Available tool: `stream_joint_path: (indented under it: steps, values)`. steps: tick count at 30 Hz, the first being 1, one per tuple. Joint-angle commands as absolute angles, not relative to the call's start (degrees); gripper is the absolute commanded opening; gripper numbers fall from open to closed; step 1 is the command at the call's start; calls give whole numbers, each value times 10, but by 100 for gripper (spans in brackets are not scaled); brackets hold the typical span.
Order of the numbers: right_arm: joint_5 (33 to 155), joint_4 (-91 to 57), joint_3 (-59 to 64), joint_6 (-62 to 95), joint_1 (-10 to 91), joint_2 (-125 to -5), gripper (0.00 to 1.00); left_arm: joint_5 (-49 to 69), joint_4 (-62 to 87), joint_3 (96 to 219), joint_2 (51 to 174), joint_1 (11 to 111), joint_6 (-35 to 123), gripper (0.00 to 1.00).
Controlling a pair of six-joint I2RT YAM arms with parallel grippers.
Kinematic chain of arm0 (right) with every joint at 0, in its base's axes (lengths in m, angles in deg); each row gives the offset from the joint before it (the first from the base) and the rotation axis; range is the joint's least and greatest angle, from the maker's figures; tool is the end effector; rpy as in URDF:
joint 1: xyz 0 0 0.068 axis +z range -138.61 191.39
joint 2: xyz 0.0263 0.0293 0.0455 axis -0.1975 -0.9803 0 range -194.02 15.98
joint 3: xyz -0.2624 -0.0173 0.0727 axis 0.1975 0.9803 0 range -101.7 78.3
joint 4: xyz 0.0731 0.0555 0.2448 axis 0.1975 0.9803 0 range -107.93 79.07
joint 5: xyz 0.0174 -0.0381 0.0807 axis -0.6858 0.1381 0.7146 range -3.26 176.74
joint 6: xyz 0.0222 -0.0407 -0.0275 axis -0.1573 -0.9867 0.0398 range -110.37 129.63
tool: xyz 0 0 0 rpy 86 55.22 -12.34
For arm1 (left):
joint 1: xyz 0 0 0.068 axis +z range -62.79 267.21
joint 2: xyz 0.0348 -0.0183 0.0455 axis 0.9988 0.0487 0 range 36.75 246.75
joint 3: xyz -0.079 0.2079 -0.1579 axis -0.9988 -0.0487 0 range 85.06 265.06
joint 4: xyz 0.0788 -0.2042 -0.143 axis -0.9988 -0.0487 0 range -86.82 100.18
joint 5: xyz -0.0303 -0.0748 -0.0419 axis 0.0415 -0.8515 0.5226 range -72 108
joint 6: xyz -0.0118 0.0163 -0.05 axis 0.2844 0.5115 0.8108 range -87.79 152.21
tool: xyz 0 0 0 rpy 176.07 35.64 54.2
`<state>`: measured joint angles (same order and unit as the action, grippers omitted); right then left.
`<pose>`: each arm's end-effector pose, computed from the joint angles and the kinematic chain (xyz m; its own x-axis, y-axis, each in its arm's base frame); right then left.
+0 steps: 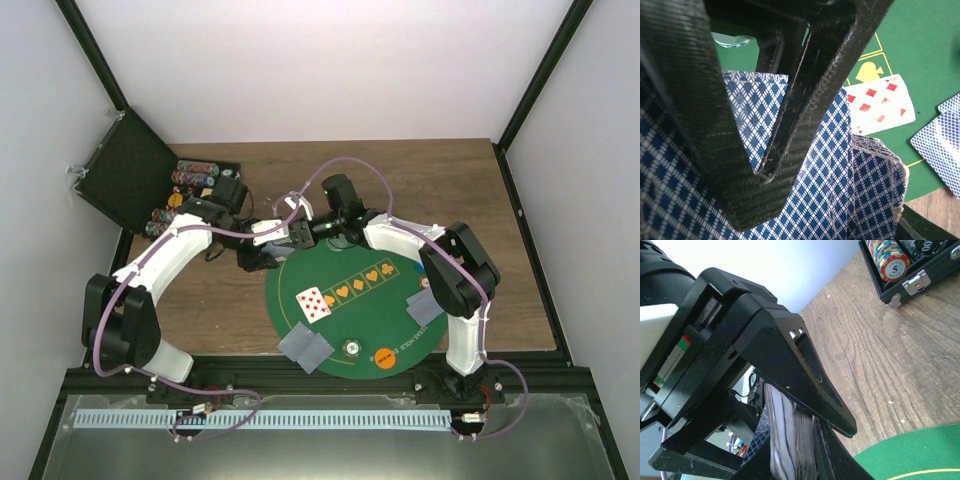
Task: Distribute texas hold em gaming equipment
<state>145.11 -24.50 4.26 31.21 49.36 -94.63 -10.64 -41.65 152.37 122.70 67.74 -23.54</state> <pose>0.3169 0.2858 0.2165 -0.6990 -0.3008 -0.6487 -0.6956 0.0756 0.7145 0.2657 -0.1121 0.2563 -0.1334 0.8166 -0.5616 0.9841 0.1760 0.0221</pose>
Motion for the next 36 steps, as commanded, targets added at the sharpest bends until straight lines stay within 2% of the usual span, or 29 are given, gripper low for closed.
stream_joint_path:
  steps: [1,4,6,10,16,28,36]
  values:
    - [1483,-188,10,267,501,-921,1,-114,-414,1543,1236,689,-249,58]
    - [1486,-186,1,272,501,-923,1,-111,-407,1535,1233,689,-250,45]
    - [1483,-190,1,279,501,-921,4,-104,-402,1531,1233,689,-249,44]
    - [1472,-189,2,307,502,-920,23,-96,-386,1527,1227,688,-243,44]
    - [1424,-177,25,333,500,-912,37,-86,-351,1518,1207,688,-236,42]
    - [1364,-148,57,314,474,-880,40,-85,-379,1514,1210,689,-255,42]
    - [1375,-128,55,282,464,-865,40,-90,-381,1514,1212,688,-252,42]
